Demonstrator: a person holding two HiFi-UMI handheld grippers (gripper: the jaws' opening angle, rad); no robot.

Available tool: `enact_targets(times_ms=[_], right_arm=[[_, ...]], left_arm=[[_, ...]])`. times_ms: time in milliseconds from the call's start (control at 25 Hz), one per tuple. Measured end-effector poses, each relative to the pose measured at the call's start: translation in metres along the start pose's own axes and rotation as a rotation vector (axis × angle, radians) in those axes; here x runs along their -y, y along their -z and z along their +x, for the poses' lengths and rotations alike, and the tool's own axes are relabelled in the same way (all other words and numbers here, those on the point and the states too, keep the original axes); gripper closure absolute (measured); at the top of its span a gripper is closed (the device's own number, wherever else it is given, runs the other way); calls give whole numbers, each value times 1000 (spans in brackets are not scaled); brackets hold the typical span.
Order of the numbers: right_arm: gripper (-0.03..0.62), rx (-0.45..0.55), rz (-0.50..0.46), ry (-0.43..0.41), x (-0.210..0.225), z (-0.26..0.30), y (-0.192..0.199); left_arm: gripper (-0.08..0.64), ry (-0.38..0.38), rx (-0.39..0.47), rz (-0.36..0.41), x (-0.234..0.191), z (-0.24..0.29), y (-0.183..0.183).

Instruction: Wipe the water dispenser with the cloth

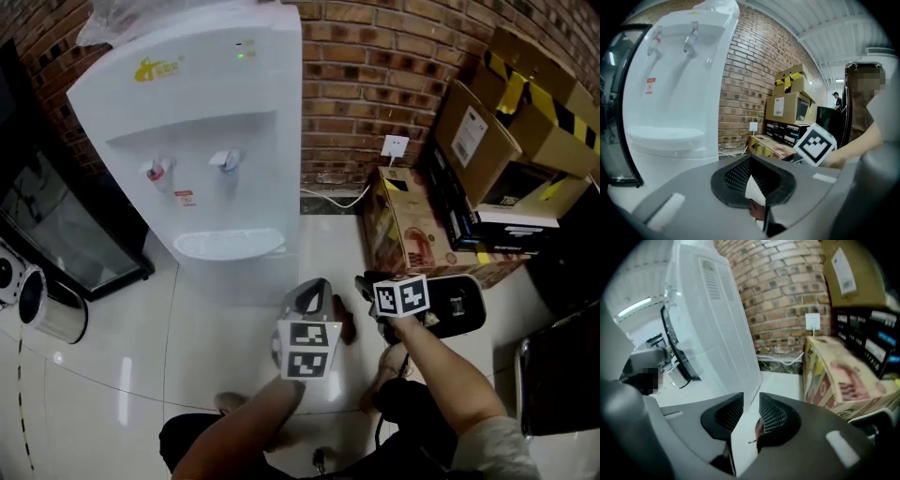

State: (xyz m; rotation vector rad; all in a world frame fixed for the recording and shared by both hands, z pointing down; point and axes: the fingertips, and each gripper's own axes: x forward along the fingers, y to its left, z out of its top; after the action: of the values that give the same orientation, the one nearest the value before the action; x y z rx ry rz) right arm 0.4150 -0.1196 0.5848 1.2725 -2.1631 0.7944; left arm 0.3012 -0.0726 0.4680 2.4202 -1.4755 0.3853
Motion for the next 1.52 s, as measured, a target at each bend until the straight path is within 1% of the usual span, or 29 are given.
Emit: enact_targets(times_ms=[80,160,240,320,400,480,520,600,720,840,880,960,1120,1200,1360,1520], right_arm=[[524,62,-75,11,-23,-44,-19],[564,132,-133,27,-45,-85,-34],[577,232,-139,36,-65,-124,-54],[577,355,-118,34,-84,-161,-75],[578,460,-108,32,-101,-192,-92],[578,516,-121,42,-112,-212,-101],[578,528,-130,47,-115,-216,-102],[578,535,-124,56,-117,-217,-100],[580,507,-93,77,-109,-216,-83],[581,500,-113,119,-104,-218,-73],[581,500,-122,128,-104,-218,-72],[581,501,-131,131,-107,-217,-71],[581,515,-130,123,-110,-219,-75],[581,521,-125,122,-111,-219,-77],[581,526,-117,134,-109,-222,-75],[581,534,-102,158,-102,-228,-71]], left_arm=[[560,-12,8,5,-1,-17,-7],[560,-21,1,32,-2,-39,-12],[560,-19,-10,76,-2,-63,-17],[560,-9,-13,102,-4,-89,-28],[560,-11,16,113,-9,-108,-47],[560,-21,74,113,-12,-116,-64],[560,-21,96,102,-12,-117,-69],[560,-2,110,81,-7,-114,-71],[560,23,121,73,3,-103,-74],[560,33,127,8,10,-95,-73],[560,32,131,-2,13,-95,-74],[560,23,143,3,18,-96,-75],[560,-16,167,70,20,-99,-78],[560,-33,163,86,16,-99,-74],[560,-27,146,56,14,-103,-68],[560,-29,150,34,12,-106,-67]])
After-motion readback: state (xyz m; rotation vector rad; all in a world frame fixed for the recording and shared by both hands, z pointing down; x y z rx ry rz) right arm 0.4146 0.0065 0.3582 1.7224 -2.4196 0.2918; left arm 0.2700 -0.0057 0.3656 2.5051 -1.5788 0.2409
